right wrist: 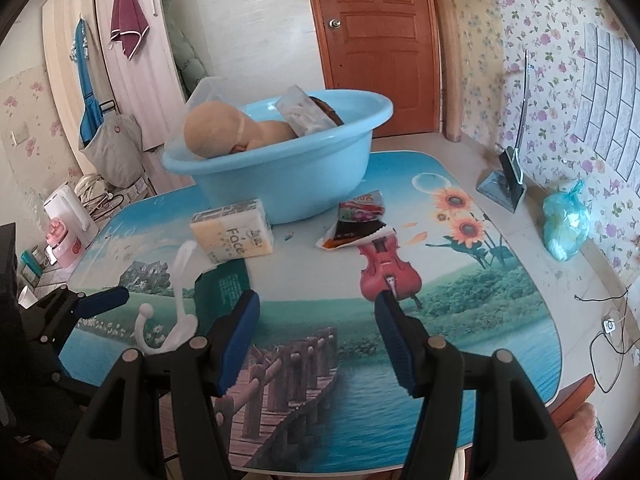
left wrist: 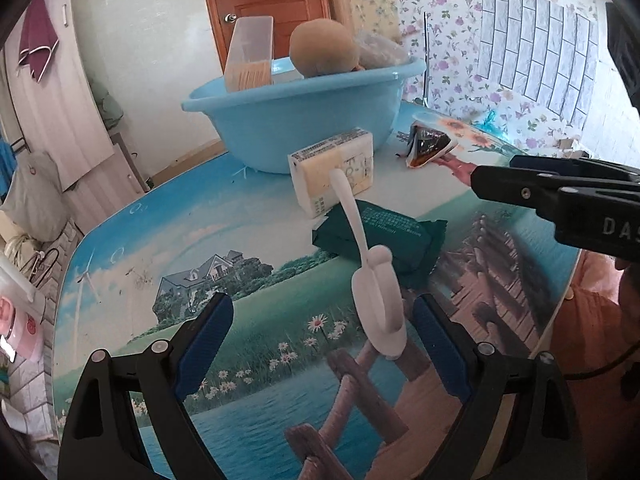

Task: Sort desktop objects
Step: 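Move both open tools back toward the white hook and green pouch, then grasp the white plastic hook with left tool while right tool grasps the dark green pouch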

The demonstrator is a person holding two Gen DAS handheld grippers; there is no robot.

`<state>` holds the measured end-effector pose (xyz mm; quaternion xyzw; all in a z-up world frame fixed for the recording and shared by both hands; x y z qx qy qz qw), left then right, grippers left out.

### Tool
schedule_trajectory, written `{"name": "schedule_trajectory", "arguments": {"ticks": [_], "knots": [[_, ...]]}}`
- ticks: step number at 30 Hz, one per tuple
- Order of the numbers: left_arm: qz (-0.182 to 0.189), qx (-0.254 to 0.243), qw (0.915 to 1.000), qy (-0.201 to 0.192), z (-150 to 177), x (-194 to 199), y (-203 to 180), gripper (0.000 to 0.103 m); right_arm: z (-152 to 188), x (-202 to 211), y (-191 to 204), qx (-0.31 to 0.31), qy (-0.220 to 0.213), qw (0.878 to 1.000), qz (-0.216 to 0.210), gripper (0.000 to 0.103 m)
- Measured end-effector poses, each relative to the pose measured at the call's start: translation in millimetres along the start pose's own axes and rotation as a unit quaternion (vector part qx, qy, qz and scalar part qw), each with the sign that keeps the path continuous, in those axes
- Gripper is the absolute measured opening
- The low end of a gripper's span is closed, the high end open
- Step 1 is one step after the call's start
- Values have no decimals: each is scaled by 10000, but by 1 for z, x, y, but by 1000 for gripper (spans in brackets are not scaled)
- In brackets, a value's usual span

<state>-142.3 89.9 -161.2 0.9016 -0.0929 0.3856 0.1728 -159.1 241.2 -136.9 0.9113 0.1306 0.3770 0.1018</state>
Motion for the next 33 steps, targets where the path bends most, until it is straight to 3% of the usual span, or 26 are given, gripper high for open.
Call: {"name": "schedule_trajectory", "arguments": {"ticks": [2,5,7,9,17,22,33], "knots": [[84,91,9999,-42,1,0,1,79,2,-1,1,51,-5,10000,47,60],[248,165,9995,-50,0,-1,0,58,3,0,5,113,-1,9999,61,60],[337,167,9993,-87,0,0,-1,33,5,0,9,161,6,9998,67,60],[361,150,9992,-80,0,1,-1,21,5,2,13,225,3,9997,59,60],[348,280,9989,-156,8,8,11,21,18,-2,42,643,173,9976,-199,60],[280,317,9990,-144,12,11,18,21,23,-13,56,944,234,9949,-263,66],[253,451,9987,-48,21,14,28,21,26,-35,64,1205,386,9916,-271,66]]}}
Point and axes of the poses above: each gripper's, at about its wrist camera, not at the fingertips, and x roughly against the way its jaws point, y to its left, z to its underside, the point moved 10 cm from there along -x, roughly the way its jaws point, and after that the axes turned 11 degrees about -x, right-handed, at the moved point
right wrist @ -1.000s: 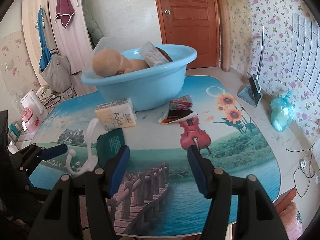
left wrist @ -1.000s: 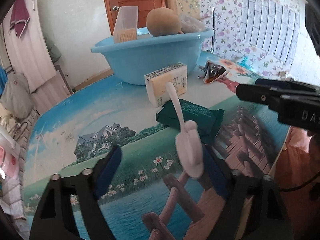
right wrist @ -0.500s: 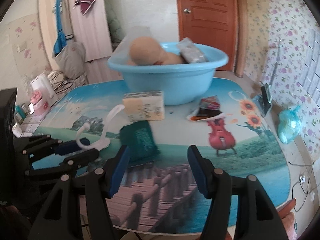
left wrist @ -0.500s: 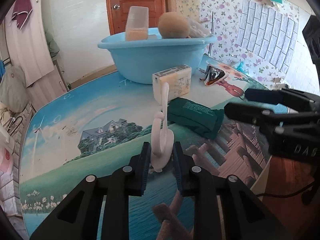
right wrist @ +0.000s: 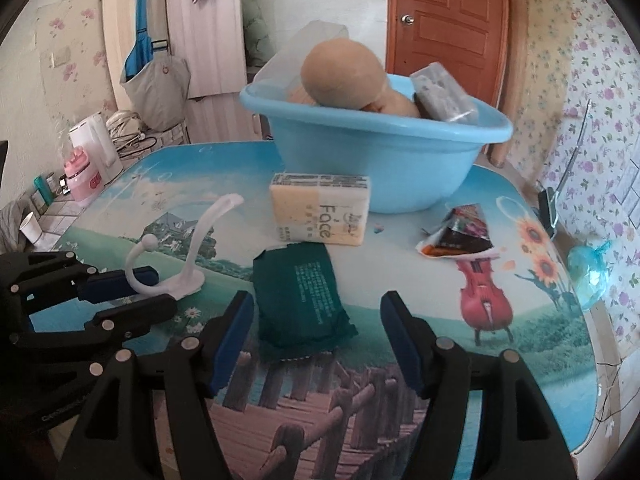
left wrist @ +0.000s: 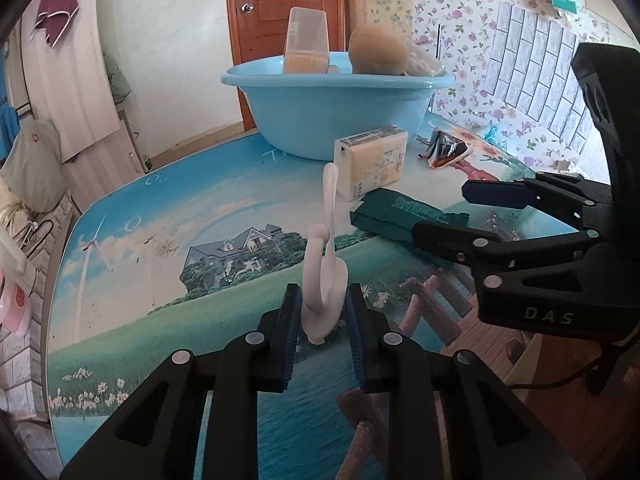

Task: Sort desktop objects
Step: 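Grasp the white plastic hook with left tool while right tool grasps the dark green pouch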

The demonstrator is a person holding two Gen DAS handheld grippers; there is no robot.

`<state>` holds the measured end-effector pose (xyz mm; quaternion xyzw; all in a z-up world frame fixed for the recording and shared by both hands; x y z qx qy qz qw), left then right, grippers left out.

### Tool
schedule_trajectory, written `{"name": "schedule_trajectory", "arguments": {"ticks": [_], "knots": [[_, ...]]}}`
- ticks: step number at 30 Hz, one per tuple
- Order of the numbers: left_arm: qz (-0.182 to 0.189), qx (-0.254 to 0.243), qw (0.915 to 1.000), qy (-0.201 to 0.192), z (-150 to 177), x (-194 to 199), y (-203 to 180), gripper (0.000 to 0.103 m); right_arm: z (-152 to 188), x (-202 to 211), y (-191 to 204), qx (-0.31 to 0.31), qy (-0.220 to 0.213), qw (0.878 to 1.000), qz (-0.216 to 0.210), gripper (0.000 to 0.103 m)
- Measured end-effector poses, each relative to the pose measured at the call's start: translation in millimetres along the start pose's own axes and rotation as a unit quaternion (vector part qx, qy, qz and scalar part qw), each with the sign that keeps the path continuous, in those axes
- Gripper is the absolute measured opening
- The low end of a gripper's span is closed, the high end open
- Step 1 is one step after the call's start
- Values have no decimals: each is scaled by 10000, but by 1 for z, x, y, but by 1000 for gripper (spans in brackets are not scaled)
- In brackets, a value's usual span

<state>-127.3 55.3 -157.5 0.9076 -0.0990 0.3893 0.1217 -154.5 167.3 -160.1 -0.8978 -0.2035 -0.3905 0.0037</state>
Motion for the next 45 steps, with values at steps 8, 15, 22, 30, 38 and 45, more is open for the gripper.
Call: {"name": "schedule_trajectory", "arguments": {"ticks": [8,15,22,30,38,45], "knots": [[-15,63,10000,16,1,5,0,21,9,-4,0,105,144,9998,-28,43],[-37,41,10000,49,6,9,-2,21,15,8,-9,-56,193,9998,-77,40],[-64,103,9998,128,14,12,-1,21,18,29,-37,-377,51,9991,200,40],[-99,97,9998,167,20,15,-2,21,22,43,-63,-672,-18,9969,408,40],[-140,138,9997,164,19,13,0,26,35,39,-66,-728,159,9962,456,40],[-100,198,9997,77,17,11,2,30,37,37,-64,-599,115,9969,506,43]]}}
Point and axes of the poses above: each gripper's, at about its wrist camera, not at the fingertips, and x roughly against the way its jaws point, y to its left, z to its underside, the point moved 10 cm from there along -x, roughly the way its jaws point, and after that the axes turned 11 degrees about -x, right-handed, at the moved point
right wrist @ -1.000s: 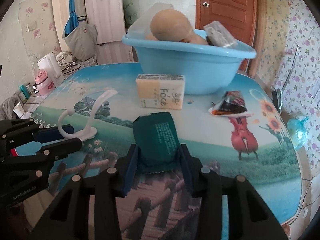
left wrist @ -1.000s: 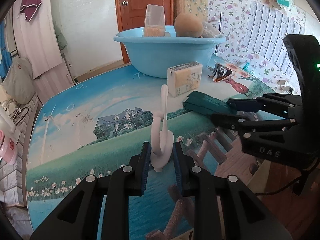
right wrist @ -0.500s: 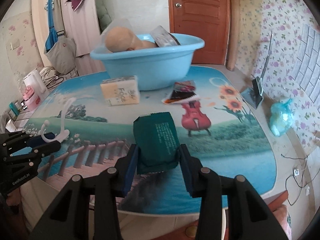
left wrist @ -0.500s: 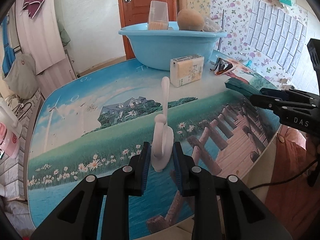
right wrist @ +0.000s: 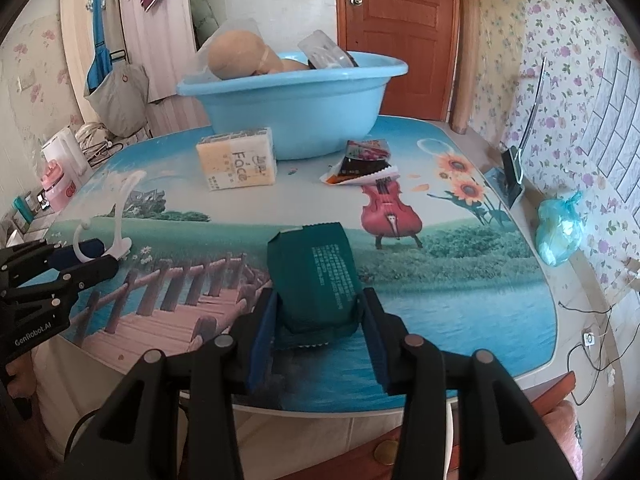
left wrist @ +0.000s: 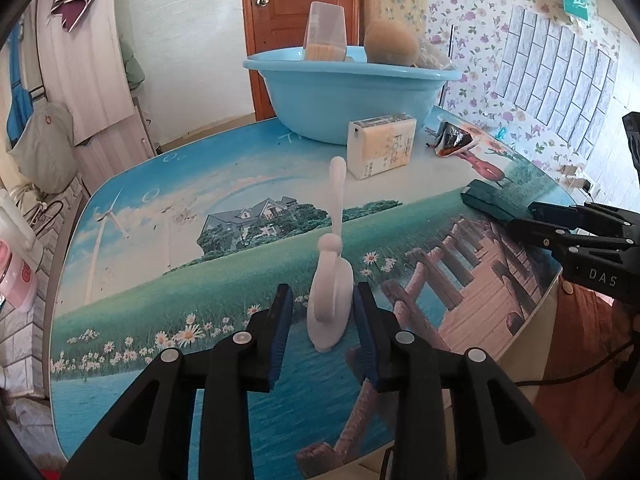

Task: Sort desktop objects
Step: 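Grasp the white plastic hook with left tool while right tool grasps the dark green pouch, then lift and carry the hook and pouch over the blue basin with both tools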

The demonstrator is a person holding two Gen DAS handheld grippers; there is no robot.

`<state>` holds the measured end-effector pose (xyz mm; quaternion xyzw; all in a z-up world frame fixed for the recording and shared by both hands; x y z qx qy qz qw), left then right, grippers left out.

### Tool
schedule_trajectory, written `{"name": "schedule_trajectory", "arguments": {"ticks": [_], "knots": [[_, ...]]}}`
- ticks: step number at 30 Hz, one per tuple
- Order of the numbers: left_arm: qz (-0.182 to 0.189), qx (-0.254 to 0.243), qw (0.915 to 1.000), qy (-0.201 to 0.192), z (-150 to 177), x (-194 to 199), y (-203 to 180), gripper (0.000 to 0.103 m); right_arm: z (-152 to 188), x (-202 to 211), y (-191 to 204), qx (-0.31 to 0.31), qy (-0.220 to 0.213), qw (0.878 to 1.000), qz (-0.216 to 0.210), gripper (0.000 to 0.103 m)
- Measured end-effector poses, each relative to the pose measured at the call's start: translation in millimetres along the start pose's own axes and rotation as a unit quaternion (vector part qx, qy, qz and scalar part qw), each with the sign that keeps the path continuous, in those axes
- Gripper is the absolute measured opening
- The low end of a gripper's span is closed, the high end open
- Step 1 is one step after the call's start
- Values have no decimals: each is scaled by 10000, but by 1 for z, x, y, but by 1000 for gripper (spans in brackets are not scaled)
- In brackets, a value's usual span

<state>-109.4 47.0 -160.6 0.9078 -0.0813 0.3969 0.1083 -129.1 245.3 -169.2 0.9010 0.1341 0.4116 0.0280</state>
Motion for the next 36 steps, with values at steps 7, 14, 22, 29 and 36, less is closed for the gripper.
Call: {"name": "schedule_trajectory", "arguments": {"ticks": [7,14,22,29,36], "knots": [[-29,28,9999,-125,-5,-6,3,52,0,-4,7,180,-36,9998,-56,61],[-78,118,9996,-247,-5,-10,9,64,0,-7,7,185,-47,9998,-22,85],[3,74,9995,-318,-9,-11,6,54,-4,-9,1,101,-87,9999,30,87],[199,-220,9986,-430,-11,-7,-10,21,-6,-6,5,148,-170,9997,-66,45],[304,-83,9988,-367,-12,-6,-2,21,-14,5,6,41,-343,9993,-150,45]]}}
Point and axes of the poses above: each gripper's, at about its wrist camera, not at the fingertips, and x roughly against the way its jaws point, y to its left, z to its underside, the point moved 10 cm from there along -x, roughly the way its jaws point, and after that the axes turned 11 degrees about -x, right-handed, at the moved point
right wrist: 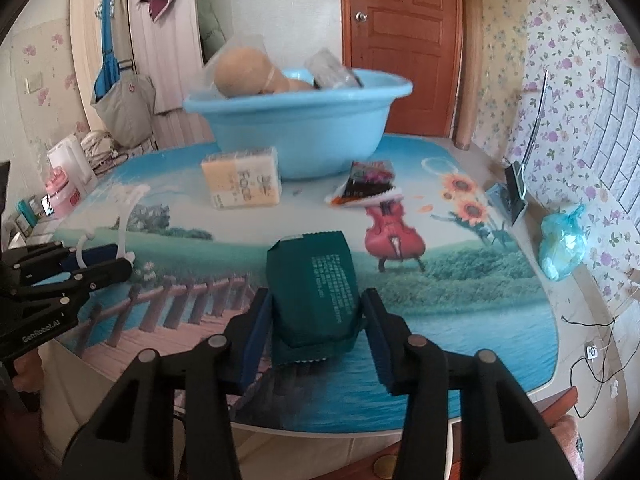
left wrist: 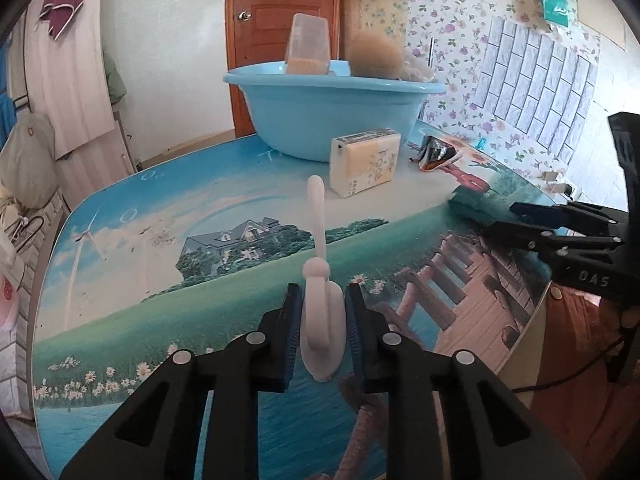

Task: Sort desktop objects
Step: 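Lift and carry the hook and pouch over the blue basin with both tools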

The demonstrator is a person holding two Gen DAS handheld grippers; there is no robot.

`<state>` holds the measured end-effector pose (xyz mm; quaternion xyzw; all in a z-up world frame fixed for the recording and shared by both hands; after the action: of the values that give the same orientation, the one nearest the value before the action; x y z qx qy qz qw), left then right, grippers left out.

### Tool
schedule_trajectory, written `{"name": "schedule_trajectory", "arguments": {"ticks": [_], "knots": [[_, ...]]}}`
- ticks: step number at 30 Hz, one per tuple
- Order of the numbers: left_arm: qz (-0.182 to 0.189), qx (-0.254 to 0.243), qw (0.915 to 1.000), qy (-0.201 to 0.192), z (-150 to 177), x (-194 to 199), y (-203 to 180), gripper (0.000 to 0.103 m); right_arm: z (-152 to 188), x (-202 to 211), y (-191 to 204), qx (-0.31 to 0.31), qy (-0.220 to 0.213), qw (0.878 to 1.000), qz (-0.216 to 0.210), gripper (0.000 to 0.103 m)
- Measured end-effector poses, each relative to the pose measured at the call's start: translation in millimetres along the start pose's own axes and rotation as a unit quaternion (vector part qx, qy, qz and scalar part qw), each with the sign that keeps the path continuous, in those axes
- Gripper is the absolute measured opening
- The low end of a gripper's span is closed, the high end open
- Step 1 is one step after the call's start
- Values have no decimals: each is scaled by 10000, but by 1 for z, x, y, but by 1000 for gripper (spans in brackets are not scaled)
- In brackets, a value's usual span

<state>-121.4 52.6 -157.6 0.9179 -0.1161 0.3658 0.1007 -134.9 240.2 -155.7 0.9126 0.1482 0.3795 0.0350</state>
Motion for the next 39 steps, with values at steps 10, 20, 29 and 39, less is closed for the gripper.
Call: {"name": "schedule_trajectory", "arguments": {"ticks": [10,20,29,39], "knots": [[-293,144,9975,-631,-50,47,22,21,-40,36,16,-54,-558,9977,-388,45],[-545,105,9942,-917,-110,43,52,21,-94,38,28,32,-934,9941,-559,45],[-688,-85,9943,-816,-152,6,71,21,-128,12,29,22,-971,9930,-672,45],[-672,-372,9938,-805,-189,-31,76,21,-155,-16,25,24,-1008,9925,-686,45]]}}
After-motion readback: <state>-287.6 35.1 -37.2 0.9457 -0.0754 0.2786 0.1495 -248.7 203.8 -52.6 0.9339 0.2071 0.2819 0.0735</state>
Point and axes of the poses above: each gripper's, at about its wrist camera, not at the fingertips, and x roughly against the way its jaws point, y to its left, z to its underside, the point moved 10 cm from there along -x, roughly the way its jaws point, and after that the axes turned 11 degrees about -x, right-handed, at the moved point
